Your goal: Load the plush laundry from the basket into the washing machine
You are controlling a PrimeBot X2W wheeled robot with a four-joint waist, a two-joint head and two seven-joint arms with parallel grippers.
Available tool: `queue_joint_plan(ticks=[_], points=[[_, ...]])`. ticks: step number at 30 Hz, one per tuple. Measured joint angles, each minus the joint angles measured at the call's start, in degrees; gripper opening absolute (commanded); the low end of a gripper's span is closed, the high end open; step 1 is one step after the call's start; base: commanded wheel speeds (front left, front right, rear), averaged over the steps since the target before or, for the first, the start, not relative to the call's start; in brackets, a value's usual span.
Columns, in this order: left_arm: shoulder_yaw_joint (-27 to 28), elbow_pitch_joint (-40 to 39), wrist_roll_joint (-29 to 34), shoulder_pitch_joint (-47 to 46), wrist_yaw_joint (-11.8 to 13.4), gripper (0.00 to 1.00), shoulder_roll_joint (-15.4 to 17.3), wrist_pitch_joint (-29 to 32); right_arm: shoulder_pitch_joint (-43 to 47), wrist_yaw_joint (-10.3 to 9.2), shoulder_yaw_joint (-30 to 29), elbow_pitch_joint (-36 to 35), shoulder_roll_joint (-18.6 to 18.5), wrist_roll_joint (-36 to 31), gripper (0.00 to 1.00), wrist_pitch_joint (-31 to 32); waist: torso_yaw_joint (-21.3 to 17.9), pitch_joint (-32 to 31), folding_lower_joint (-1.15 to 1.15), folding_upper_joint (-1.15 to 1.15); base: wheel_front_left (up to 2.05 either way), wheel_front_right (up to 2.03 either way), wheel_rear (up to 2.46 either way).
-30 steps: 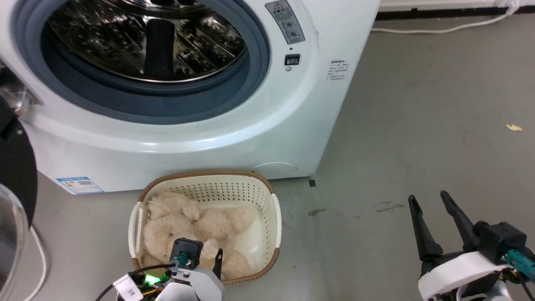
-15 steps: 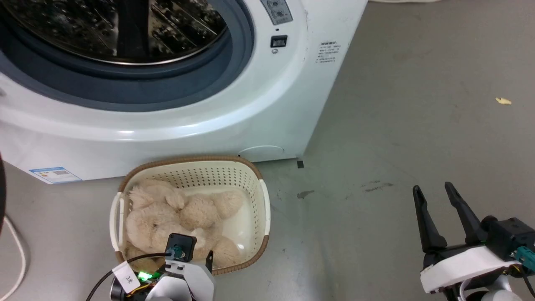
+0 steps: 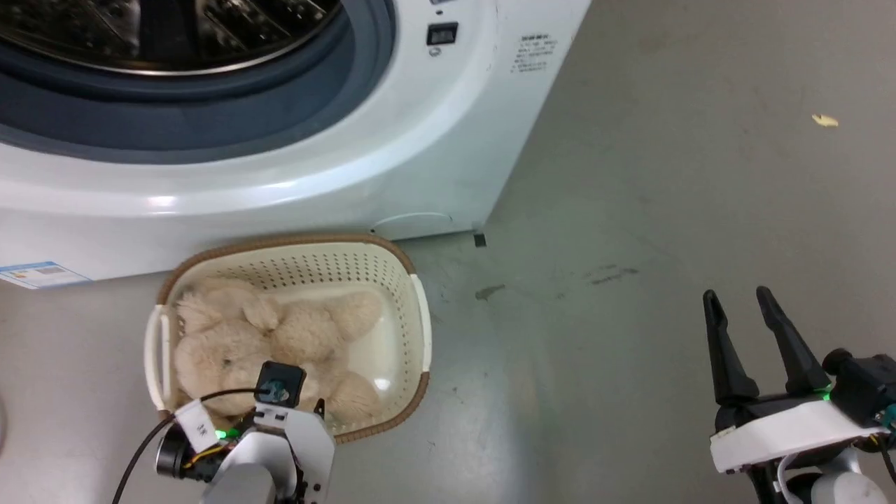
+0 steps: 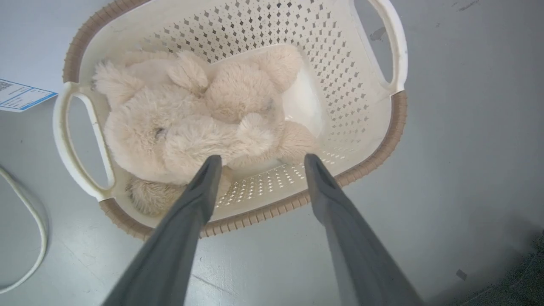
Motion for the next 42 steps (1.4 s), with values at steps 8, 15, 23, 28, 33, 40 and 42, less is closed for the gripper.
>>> queue_joint_plan(ticks=[8,15,23,28,33,40,42], points=[[-2.9,3.61,0.0,-4.52,0.02,1.0,1.62,1.55,-1.58,0.01,0.14,0.23,0.01,2.59,1.0,-1.01,-1.72,3.51,0.0,0.0,0.0,0.0,0.0],[-5.34,6.82,-0.07,-8.15,0.03,1.0,3.09,3.05,-2.64,0.01,0.42,0.9,0.01,5.1,1.0,-1.82,-3.29,6.7,0.0,0.0,0.0,0.0,0.0],[-8.88,9.7,0.6,-13.43,1.37,1.0,5.44,3.72,-4.67,0.01,1.18,1.11,0.01,7.16,1.0,-2.68,-5.2,10.5,0.0,0.0,0.0,0.0,0.0],[-10.99,12.23,0.6,-16.55,1.53,1.0,6.66,6.14,-5.43,0.01,1.34,1.31,0.01,8.36,1.0,-3.47,-6.42,12.96,0.0,0.0,0.0,0.0,0.0],[-12.55,14.89,0.44,-19.83,1.6,1.0,7.27,9.34,-6.48,0.01,1.8,1.99,0.01,10.01,1.0,-4.07,-7.75,15.52,0.0,0.0,0.0,0.0,0.0],[-15.08,18.18,0.47,-23.98,3.43,1.0,10.13,12.25,-8.04,0.01,2.6,2.64,0.01,12.33,1.0,-4.79,-9.82,19.5,0.0,0.0,0.0,0.0,0.0],[-15.57,18.83,0.44,-25.02,4.38,1.0,10.8,12.51,-8.65,0.0,2.78,2.66,0.01,13.0,1.0,-5.02,-10.44,20.72,0.0,0.0,0.0,0.0,0.0]])
